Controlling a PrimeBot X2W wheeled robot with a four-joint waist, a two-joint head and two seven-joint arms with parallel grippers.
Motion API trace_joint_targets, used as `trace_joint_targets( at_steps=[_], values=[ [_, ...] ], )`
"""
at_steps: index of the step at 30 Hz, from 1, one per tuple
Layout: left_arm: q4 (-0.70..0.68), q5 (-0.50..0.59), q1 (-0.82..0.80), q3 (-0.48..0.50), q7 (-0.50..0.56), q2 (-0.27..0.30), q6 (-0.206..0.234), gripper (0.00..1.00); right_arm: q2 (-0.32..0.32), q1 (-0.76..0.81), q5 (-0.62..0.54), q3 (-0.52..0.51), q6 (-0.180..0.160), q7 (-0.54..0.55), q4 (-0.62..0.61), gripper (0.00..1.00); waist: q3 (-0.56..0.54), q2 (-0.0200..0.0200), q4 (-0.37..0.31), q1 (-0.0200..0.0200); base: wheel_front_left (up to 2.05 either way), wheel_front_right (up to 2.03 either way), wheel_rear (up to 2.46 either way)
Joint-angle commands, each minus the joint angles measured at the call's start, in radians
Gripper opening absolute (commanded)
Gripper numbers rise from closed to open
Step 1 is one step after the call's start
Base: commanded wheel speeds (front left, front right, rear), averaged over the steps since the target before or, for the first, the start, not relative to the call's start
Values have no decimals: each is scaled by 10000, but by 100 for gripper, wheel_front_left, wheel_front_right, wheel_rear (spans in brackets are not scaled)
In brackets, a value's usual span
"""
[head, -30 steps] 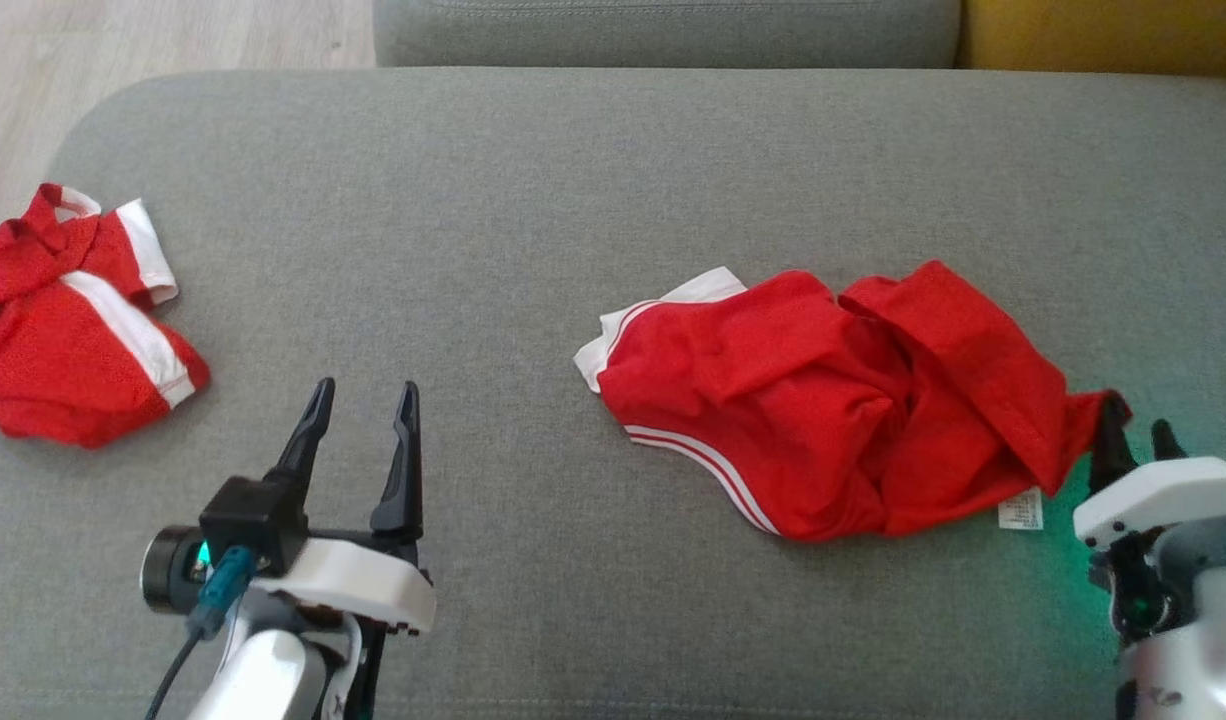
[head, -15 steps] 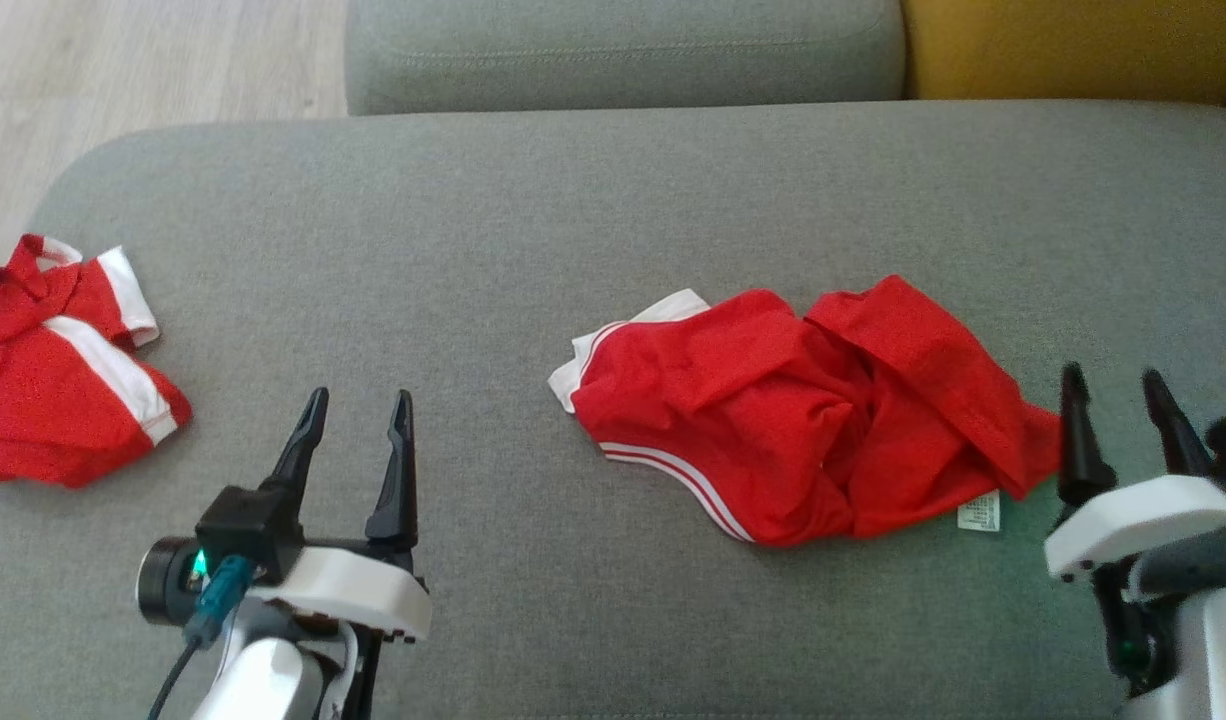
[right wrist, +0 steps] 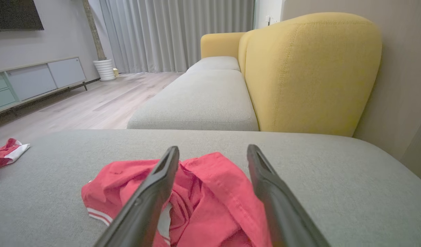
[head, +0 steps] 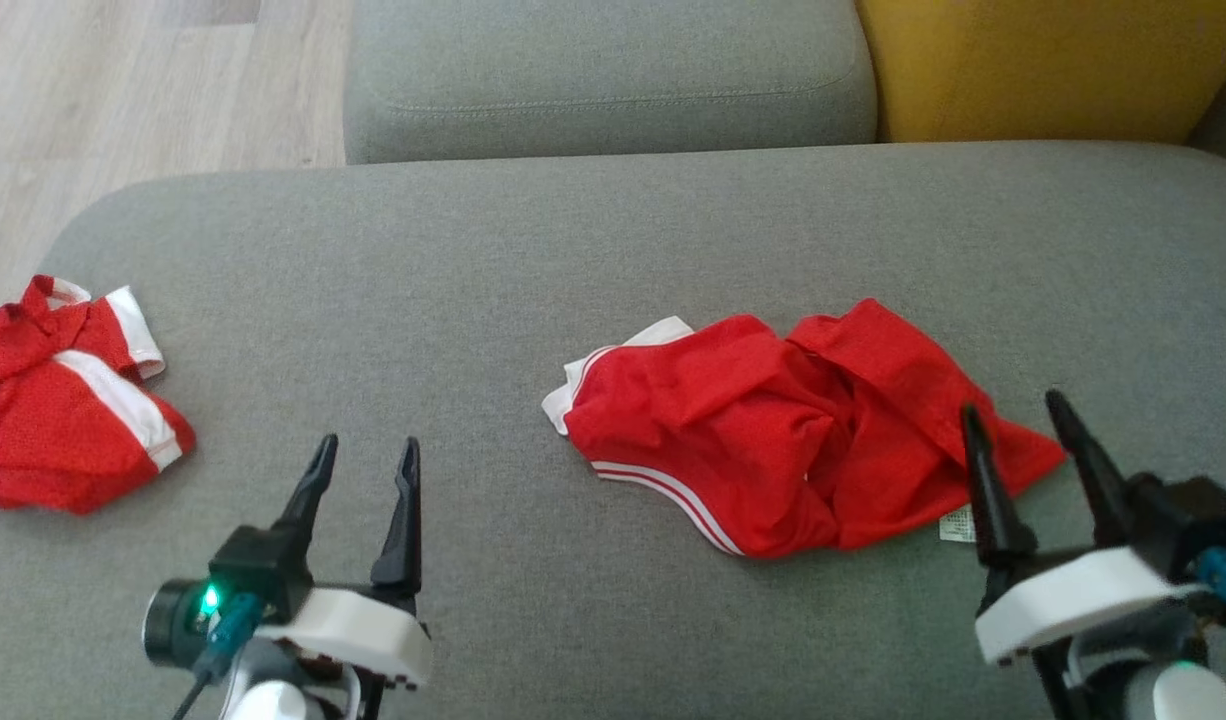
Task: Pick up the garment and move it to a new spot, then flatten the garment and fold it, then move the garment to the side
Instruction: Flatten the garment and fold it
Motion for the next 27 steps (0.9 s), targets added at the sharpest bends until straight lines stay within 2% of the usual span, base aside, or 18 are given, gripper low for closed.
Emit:
trace_joint_targets(
  at_steps=[1, 27],
  values=[
    [-364, -59, -303, 347, 13, 231, 83, 100, -62, -204, -32, 304, -9, -20, -425, 100, -26, 0, -6, 0, 0, 0, 0],
    [-503, -156, -227, 226, 130, 339, 228, 100, -50, -118, 200, 281, -9, -45, -41, 100, 32, 0, 64, 0, 0, 0, 0]
  ],
)
